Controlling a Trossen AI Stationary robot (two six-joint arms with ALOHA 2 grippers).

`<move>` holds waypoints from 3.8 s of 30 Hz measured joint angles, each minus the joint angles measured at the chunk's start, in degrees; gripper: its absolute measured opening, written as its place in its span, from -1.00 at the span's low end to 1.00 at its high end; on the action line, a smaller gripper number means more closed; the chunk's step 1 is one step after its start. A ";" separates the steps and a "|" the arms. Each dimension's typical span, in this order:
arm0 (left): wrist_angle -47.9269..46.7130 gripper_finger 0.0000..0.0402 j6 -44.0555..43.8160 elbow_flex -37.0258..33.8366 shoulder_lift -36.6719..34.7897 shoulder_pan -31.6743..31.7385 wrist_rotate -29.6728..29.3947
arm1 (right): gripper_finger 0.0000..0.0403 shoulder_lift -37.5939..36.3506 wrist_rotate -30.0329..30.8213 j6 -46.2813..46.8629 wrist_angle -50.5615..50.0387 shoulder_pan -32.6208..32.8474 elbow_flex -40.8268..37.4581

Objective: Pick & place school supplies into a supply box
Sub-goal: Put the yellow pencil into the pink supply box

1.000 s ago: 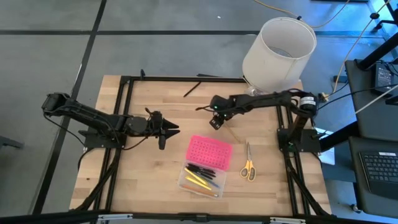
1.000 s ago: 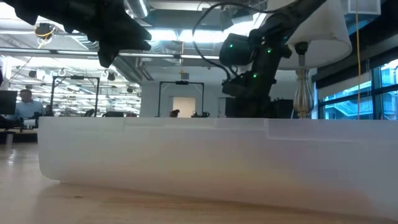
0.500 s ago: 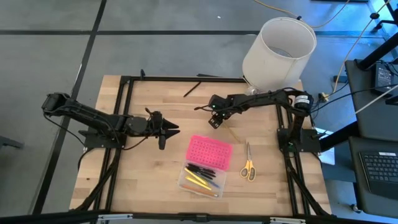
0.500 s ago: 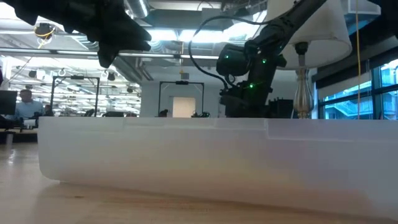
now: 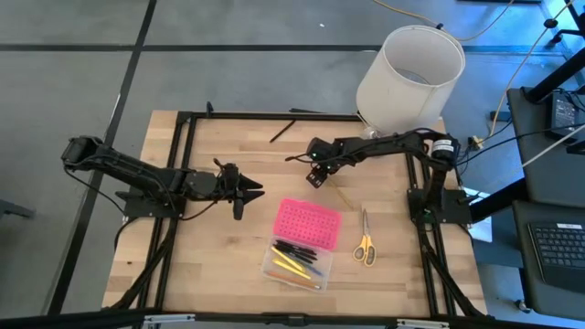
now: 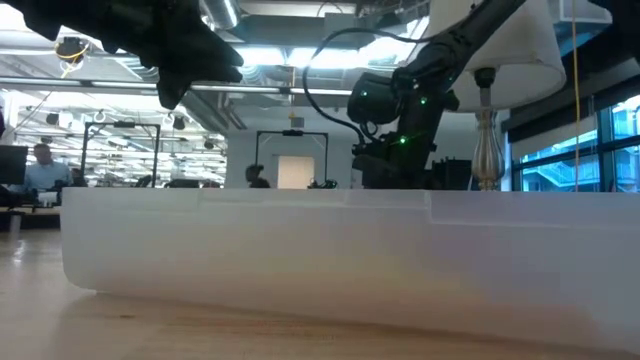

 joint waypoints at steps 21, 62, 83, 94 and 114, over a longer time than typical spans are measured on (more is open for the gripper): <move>-0.04 -0.46 0.01 0.00 0.01 -0.02 0.00 | -0.56 2.86 1.73 0.15 -0.67 -0.02 0.14; -0.02 -0.46 -0.01 0.00 0.02 -0.02 -0.04 | -0.97 -1.32 0.63 -3.03 -3.04 1.62 -0.21; 18.01 -0.48 24.15 9.80 19.12 -0.05 8.63 | -0.96 -1.49 0.87 -2.98 -2.82 1.60 -0.09; 2.92 -0.48 31.49 25.26 31.26 -0.97 9.09 | -0.95 -1.57 -0.35 -2.77 -2.82 1.60 -0.07; -3.15 -0.48 28.51 25.27 31.45 -3.89 4.95 | -0.95 -3.13 -4.94 -2.98 -3.17 3.61 0.09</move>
